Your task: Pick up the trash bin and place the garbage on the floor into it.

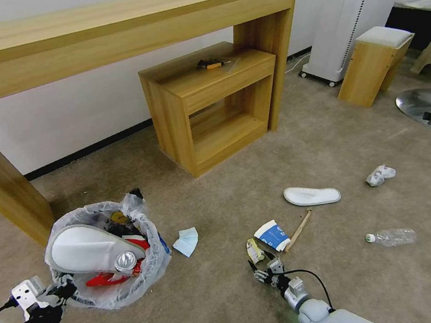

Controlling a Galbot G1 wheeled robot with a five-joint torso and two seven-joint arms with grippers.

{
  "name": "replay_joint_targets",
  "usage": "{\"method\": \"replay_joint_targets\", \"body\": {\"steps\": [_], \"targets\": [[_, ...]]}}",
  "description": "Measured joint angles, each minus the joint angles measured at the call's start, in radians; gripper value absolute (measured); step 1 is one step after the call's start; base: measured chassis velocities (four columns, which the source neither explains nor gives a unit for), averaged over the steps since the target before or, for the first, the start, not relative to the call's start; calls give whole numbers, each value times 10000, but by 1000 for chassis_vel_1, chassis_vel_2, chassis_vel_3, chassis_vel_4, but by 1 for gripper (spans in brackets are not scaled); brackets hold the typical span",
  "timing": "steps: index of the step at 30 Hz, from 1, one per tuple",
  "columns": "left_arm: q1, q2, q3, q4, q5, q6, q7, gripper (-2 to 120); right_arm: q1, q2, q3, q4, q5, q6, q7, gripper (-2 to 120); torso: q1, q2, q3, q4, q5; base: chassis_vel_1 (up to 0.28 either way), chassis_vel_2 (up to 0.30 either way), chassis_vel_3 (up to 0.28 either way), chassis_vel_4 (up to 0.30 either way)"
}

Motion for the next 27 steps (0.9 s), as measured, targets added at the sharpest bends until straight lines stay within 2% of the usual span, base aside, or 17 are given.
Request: {"method": "replay_joint_targets", "body": {"steps": [1,2,4,6,8,9,12,22,27], "targets": [[-14,0,10,38,3,-2,5,0,-1,-2,10,1,-8,9,-4,55,0,-1,0,0,0,0,0,0,0],[-14,0,10,38,3,-2,5,0,-1,-2,10,1,-8,9,-4,55,0,-1,0,0,0,0,0,0,0],[-58,-17,47,131,26,-11,30,0,-10,9,59,-13,-69,44,-4,43,-1,0,0,0,-1,0,0,0,0],[-65,-23,54,151,35,-16,41,0,-14,17,71,-25,-83,54,-4,41,0,0,0,0,0,0,0,0,0],[-67,-38,78,217,66,-29,68,0,-46,23,109,-64,-129,88,-4,29,0,0,0,0,0,0,0,0,0],[-67,-38,78,217,66,-29,68,0,-46,23,109,-64,-129,88,-4,29,0,0,0,0,0,0,0,0,0],[-68,-19,82,219,62,-45,82,0,-31,67,163,-179,-214,156,-23,18,0,0,0,0,0,0,0,0,0],[-18,-113,111,194,137,-56,125,0,-11,133,248,-320,-355,340,-136,17,0,0,0,0,0,0,0,0,0],[-6,-142,140,181,181,-63,136,0,10,143,324,-382,-400,427,-197,13,0,0,0,0,0,0,0,0,0]]}}
